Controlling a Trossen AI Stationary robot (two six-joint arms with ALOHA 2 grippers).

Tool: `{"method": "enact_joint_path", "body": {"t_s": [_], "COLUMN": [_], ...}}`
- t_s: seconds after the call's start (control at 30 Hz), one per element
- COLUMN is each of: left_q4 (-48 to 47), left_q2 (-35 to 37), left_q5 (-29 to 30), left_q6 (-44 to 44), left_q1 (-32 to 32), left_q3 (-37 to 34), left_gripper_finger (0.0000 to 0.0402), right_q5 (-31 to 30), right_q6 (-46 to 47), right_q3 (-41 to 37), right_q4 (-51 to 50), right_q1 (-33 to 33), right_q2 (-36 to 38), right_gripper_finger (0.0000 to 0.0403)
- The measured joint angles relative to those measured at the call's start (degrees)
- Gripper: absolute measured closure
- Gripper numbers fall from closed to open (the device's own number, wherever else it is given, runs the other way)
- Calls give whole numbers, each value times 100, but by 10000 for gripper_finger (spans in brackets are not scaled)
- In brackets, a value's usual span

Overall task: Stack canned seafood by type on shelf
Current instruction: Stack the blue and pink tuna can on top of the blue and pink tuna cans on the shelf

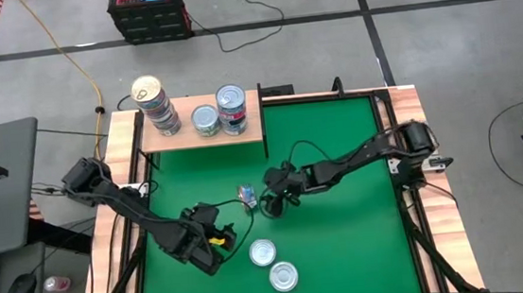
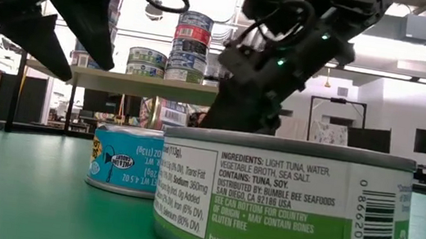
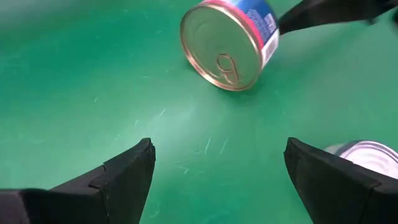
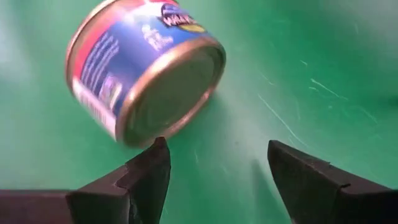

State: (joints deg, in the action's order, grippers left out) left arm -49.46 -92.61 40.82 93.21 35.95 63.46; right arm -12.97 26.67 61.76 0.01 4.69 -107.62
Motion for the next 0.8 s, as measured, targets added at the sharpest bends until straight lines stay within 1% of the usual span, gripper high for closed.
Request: {"method": "enact_joint_path", "body": {"t_s": [0.07, 0.1, 0.23, 0.37, 0.47, 0.57, 0.7, 0.8], "left_q4": [-1, -4, -108, -380, -632, -674, -471, -42], "left_q2": [51, 75, 140, 211, 280, 279, 279, 266], "left_q5": [-7, -10, -9, -51, 58, 77, 44, 45], "left_q6": [-118, -159, -241, -205, -173, -577, -992, -1420], "left_q1": [14, 15, 24, 49, 72, 69, -46, -167], "left_q3": [0, 0, 0, 2, 0, 2, 2, 0], "left_gripper_finger": [62, 62, 62, 62, 62, 62, 57, 49], "right_q5": [-210, -208, 168, 240, 233, 97, 63, 82], "right_q6": [174, 214, 69, 75, 77, 94, 25, -15], "right_q3": [232, 376, 1141, 1707, 1832, 1823, 1822, 1822], "right_q4": [-69, -55, -107, -693, -909, -1241, -1663, -1891], "right_q1": [63, 85, 188, 301, 360, 358, 301, 215], "right_q2": [-241, -368, -833, -987, -928, -767, -590, -455], "right_gripper_finger": [113, 113, 113, 113, 113, 113, 113, 113]}}
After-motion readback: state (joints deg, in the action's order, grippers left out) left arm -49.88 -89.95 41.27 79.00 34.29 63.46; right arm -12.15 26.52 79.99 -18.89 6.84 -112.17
